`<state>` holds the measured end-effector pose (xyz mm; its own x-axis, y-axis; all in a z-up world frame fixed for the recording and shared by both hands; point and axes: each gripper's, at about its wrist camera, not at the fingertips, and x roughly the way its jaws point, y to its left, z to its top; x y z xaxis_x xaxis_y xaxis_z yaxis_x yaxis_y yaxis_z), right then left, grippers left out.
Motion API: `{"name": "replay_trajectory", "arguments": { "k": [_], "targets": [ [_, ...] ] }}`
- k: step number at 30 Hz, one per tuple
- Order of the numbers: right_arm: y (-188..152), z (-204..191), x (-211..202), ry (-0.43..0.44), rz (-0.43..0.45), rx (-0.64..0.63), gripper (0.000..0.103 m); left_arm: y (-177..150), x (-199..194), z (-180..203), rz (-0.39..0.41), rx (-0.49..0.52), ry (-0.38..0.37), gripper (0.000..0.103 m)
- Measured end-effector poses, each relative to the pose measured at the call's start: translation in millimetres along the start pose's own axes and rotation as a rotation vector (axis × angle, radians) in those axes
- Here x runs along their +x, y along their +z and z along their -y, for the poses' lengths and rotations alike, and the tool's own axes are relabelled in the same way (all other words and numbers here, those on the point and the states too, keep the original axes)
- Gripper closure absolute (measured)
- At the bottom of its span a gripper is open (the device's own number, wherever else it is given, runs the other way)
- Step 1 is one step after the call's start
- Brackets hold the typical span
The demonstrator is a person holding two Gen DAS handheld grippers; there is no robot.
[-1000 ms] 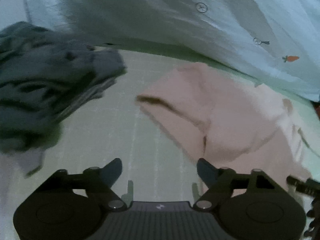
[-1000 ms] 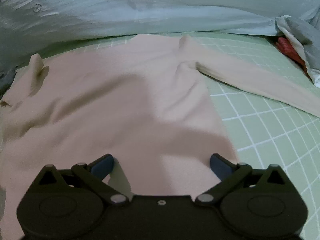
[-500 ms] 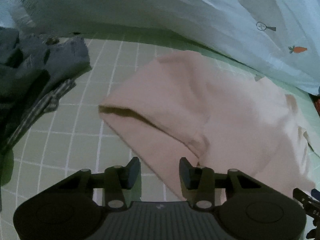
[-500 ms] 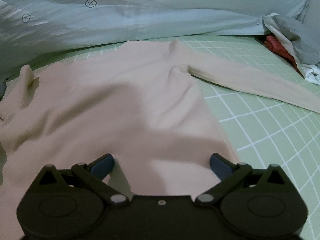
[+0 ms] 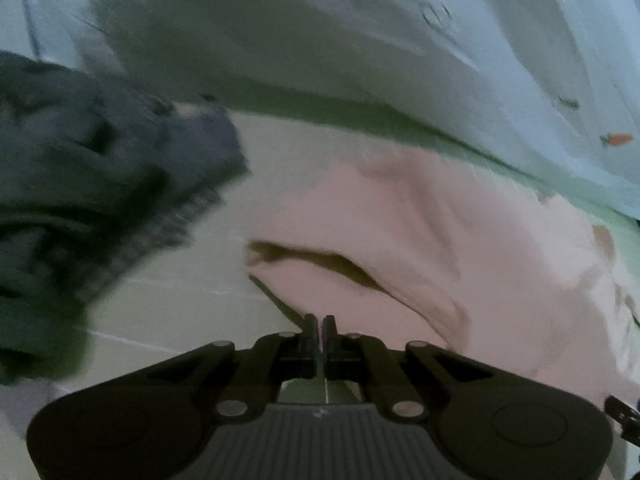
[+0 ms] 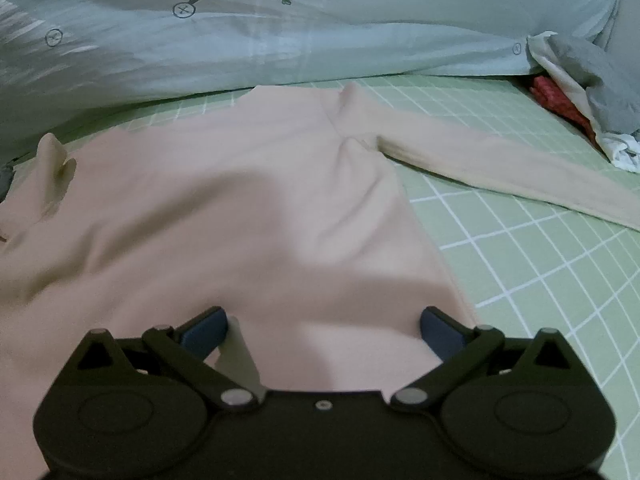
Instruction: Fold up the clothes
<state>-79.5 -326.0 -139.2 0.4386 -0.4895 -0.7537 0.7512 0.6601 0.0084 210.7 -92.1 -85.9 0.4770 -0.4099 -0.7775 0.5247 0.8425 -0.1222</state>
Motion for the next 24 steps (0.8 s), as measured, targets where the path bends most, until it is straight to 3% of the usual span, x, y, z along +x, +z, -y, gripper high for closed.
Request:
{"name": "replay_trajectory", "arguments": {
  "k": [5,9,11,14,17,21,24],
  "targets": [
    [-2,-1,-1,0.001,0.009,0.0,0.0,18,-37,-30,0.153,0.041,0.207,0.101],
    [-2,-1,-1,-0.001,0.014,0.003,0.0,27,-60,-40,0.252,0.119,0.293,0.101],
    [-3,-2,-1,-0.003,0.017,0.005,0.0,20,-62,-26,0.256,0.212,0.302,0.101],
    [-4,-2,-1,-0.006,0.022,0.008,0.0,-6,-50,0,0.191,0.332,0.233,0.1],
    [-5,-1,-2,-0.007,0.03,0.01,0.0,-34,-32,22,0.07,0.367,0.118,0.1],
    [-5,-1,-2,-0.01,0.034,0.012,0.0,-50,-16,22,-0.094,0.254,0.011,0.095],
    [-5,-1,-2,-0.01,0.038,0.013,0.0,-52,-25,8,-0.095,0.178,-0.015,0.081]
  ]
}}
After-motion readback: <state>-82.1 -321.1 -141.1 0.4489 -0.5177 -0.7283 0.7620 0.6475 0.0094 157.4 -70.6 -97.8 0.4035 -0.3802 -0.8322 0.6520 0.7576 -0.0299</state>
